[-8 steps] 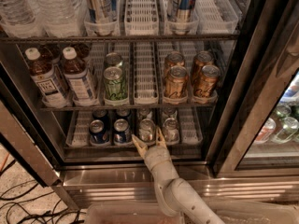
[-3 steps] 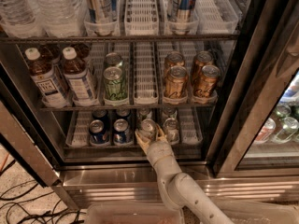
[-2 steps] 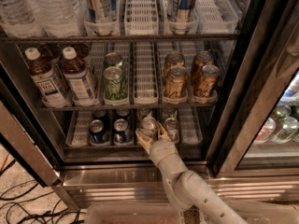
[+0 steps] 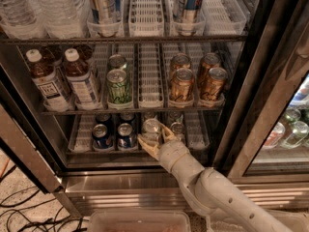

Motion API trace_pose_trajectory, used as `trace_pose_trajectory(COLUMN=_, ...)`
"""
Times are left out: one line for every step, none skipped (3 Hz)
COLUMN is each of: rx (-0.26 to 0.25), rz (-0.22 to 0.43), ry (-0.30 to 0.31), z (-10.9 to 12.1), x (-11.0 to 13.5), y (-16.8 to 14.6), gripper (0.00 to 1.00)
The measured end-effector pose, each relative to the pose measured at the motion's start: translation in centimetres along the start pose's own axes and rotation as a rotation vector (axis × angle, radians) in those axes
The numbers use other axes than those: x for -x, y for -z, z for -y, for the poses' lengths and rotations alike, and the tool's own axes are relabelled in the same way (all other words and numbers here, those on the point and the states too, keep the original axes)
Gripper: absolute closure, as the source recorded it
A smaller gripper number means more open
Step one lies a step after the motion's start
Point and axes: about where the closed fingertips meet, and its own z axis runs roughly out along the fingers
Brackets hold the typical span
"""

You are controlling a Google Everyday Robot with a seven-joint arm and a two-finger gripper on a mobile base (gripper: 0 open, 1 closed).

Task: Pick 7up can from bottom shelf of fridge

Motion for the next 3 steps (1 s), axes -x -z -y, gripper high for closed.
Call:
trace_pose_trajectory(rx=0.146, rz=-0.061, ry=-0.010, z=-2.1, x=0.2, y=1.0, gripper=1.00)
trace_pose_trajectory(rx=0.288, rz=-0.134, ry=-0.023, z=-4.0, x=-0.2, y=2.2, gripper=1.00)
trace_pose_trajectory(rx=0.401, rz=-0.178, ry=-0.036, z=-5.5, x=0.6, y=3.8, gripper=1.00)
